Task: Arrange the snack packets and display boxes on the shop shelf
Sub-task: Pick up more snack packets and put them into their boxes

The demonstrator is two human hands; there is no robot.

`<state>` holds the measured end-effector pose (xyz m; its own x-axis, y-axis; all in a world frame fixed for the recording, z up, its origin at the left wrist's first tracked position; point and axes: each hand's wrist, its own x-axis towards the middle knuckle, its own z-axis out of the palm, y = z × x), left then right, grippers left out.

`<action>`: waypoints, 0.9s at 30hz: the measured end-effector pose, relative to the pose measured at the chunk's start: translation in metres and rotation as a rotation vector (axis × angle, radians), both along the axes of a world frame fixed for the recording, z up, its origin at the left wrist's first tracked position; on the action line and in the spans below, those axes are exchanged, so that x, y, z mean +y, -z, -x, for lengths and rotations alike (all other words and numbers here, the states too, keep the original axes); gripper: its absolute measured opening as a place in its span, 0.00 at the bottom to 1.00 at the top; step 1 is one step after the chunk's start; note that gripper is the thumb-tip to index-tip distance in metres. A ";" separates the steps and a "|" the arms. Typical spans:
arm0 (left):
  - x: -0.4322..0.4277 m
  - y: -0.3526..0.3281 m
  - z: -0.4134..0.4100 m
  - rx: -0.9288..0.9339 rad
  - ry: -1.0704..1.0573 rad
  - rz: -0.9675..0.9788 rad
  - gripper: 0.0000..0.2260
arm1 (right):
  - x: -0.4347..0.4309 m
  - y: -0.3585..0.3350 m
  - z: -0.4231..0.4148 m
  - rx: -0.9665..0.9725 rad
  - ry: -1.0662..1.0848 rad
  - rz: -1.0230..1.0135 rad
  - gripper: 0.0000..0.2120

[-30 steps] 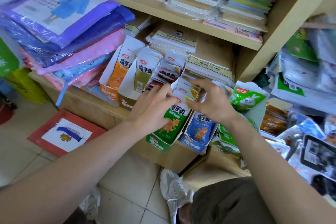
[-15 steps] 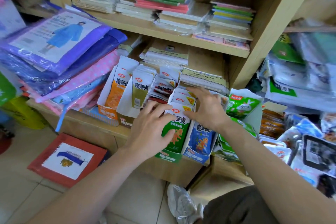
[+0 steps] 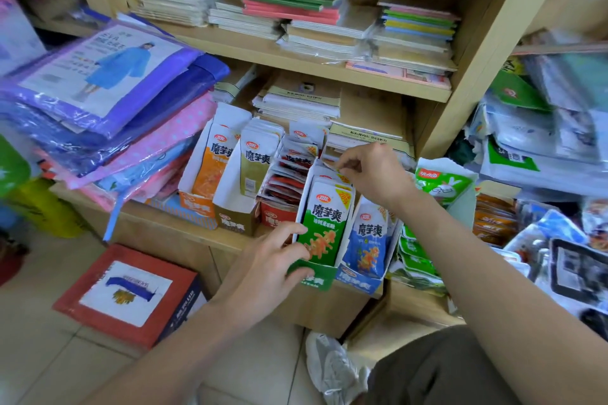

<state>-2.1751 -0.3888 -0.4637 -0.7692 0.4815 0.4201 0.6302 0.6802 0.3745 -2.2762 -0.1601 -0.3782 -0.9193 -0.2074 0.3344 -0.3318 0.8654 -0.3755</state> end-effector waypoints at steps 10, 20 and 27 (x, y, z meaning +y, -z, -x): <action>0.005 -0.001 0.012 0.150 -0.062 0.134 0.09 | 0.048 -0.015 -0.036 0.116 0.210 0.245 0.09; 0.034 -0.005 0.026 0.258 -0.171 0.146 0.14 | 0.039 0.019 -0.067 -0.149 0.185 -0.241 0.21; 0.055 0.005 0.004 0.205 0.198 0.126 0.12 | 0.064 0.020 -0.077 -0.002 0.347 0.343 0.05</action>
